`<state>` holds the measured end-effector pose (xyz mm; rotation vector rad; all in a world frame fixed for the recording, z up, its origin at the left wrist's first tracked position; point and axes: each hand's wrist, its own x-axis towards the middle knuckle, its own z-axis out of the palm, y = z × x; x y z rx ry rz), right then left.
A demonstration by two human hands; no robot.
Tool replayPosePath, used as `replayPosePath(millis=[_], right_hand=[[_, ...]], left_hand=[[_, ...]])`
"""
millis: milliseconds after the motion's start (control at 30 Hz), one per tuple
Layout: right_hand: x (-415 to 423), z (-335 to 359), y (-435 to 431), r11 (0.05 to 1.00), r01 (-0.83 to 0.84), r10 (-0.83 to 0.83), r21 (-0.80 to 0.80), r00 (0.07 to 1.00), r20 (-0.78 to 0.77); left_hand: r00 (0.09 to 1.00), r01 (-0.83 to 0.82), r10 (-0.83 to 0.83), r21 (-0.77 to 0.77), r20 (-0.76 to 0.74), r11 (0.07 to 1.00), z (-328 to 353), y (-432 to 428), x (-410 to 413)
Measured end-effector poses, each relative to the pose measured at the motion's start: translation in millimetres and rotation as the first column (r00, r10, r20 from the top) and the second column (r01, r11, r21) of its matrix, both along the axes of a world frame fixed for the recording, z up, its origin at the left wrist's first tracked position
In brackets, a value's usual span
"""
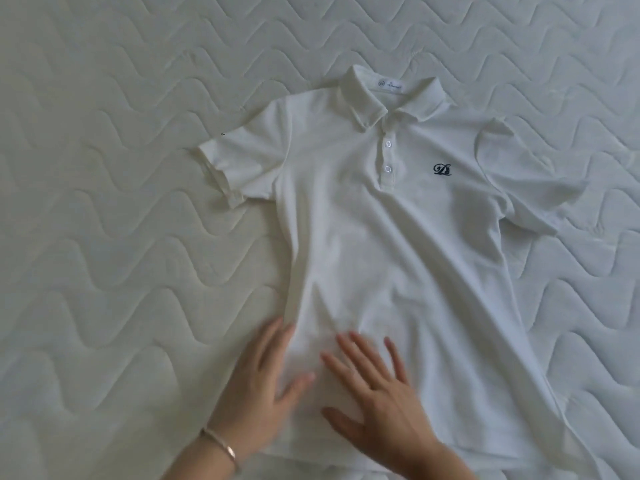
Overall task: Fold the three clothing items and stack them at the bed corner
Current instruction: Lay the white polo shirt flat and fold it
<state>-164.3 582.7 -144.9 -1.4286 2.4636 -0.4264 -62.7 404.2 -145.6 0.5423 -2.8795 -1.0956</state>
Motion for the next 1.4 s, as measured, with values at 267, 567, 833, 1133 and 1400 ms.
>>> replayPosePath(millis=[267, 567, 833, 1133, 1400], right_hand=[[-5, -3, 92, 0.996, -0.013, 0.013, 0.087, 1.000, 0.002], [-8, -9, 107, 0.974, 0.228, -0.228, -0.016, 0.967, -0.112], [-44, -7, 190, 0.882, 0.470, -0.441, 0.013, 0.837, -0.323], [-26, 21, 224, 0.862, 0.507, -0.492, -0.010, 0.832, -0.258], [-42, 20, 226, 0.741, 0.669, -0.666, 0.066, 0.744, -0.060]], left_hand=[[0.994, 0.098, -0.081, -0.283, 0.072, 0.954, -13, 37, 36], [0.996, 0.070, -0.084, -0.512, -0.005, 0.856, -14, 47, 45], [0.994, 0.055, -0.002, -0.481, 0.110, 0.875, -16, 28, 67], [0.997, 0.053, -0.029, -0.365, 0.070, 0.930, 16, 27, 96], [0.983, -0.139, 0.169, -0.305, 0.073, 0.942, 5, 30, 92]])
